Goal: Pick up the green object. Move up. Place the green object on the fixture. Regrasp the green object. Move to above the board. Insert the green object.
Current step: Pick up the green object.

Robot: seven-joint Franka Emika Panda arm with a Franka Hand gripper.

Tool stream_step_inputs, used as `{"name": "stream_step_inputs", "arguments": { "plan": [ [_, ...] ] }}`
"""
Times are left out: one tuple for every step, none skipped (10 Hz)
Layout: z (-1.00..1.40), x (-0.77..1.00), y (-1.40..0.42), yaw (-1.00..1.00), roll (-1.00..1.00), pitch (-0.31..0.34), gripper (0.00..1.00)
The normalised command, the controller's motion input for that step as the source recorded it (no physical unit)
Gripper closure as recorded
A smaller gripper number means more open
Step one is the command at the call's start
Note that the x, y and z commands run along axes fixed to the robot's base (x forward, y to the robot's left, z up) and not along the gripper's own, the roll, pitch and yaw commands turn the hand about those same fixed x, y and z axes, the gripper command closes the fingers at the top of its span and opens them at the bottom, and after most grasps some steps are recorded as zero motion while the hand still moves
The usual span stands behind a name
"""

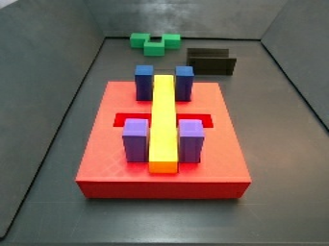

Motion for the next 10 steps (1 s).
{"name": "stream_step_inputs", "arguments": {
  "plan": [
    [0.00, 0.00, 0.00, 0.00, -0.01, 0.000, 0.00],
    [-0.02, 0.26, 0.22, -0.14, -0.02, 0.000, 0.00],
    [-0.06, 0.35, 0.49, -0.15, -0.04, 0.000, 0.00],
    [-0.03, 0.11, 0.65, -0.13, -0.09, 0.000, 0.00],
    [0.00, 0.00, 0.73, -0.09, -0.14, -0.010, 0.00],
    [-0.11, -0.07, 0.61, -0.01, -0.13, -0.074, 0.00],
    [-0.40, -0.21, 0.38, 0.00, -0.07, -0.164, 0.00],
    [-0.71, -0.25, 0.06, 0.00, 0.00, -0.227, 0.00],
    [-0.78, -0.09, 0.00, -0.02, 0.05, -0.131, 0.00],
    [-0.75, -0.17, 0.00, -0.07, 0.11, -0.136, 0.00]
  ]
}}
